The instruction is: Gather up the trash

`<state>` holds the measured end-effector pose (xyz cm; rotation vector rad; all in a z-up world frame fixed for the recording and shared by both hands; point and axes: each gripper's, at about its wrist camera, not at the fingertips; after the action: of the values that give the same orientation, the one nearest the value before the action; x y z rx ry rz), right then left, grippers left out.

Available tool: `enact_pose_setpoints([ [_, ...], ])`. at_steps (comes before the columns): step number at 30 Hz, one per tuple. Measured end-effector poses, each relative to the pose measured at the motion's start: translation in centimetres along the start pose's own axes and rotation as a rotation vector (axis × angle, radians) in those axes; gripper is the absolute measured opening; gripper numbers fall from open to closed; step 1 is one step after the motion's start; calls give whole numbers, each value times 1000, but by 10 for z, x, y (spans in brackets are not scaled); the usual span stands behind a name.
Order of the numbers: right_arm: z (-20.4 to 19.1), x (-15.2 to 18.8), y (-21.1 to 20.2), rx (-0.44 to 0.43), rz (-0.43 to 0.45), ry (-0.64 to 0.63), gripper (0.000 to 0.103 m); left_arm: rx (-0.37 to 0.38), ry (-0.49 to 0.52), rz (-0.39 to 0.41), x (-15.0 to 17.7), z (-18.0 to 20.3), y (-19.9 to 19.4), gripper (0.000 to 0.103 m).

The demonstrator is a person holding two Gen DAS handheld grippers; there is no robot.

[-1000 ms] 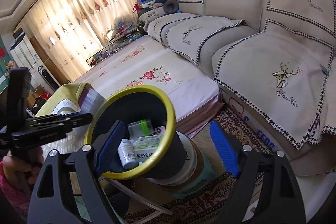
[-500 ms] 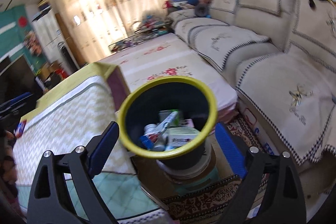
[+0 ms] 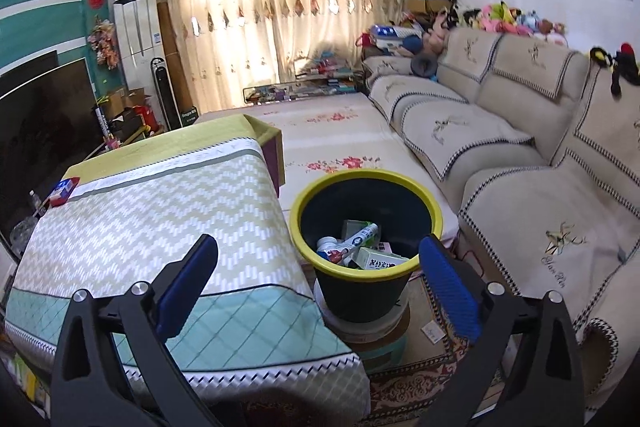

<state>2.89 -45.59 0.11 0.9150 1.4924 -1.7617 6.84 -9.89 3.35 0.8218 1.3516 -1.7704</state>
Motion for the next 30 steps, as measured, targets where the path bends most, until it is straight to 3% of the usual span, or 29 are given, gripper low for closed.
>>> enact_pose_setpoints([
  [5, -11, -2, -28, -3, 42, -27, 96, -10, -37, 51, 14, -25, -46, 98],
  [13, -21, -3, -48, -14, 76, -37, 96, -24, -58, 102, 26, -46, -88, 98],
  [30, -27, -5, -48, -29, 83, -38, 96, -31, -73, 92, 19, -40, -83, 98],
])
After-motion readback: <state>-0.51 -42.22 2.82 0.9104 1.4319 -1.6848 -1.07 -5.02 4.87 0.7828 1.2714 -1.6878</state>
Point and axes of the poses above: each gripper's, at about its wrist camera, not at the fingertips, and y roughly the way its jaws point, z to its right, x to its underside, and after that the axes turned 14 degrees about -y, right-handed
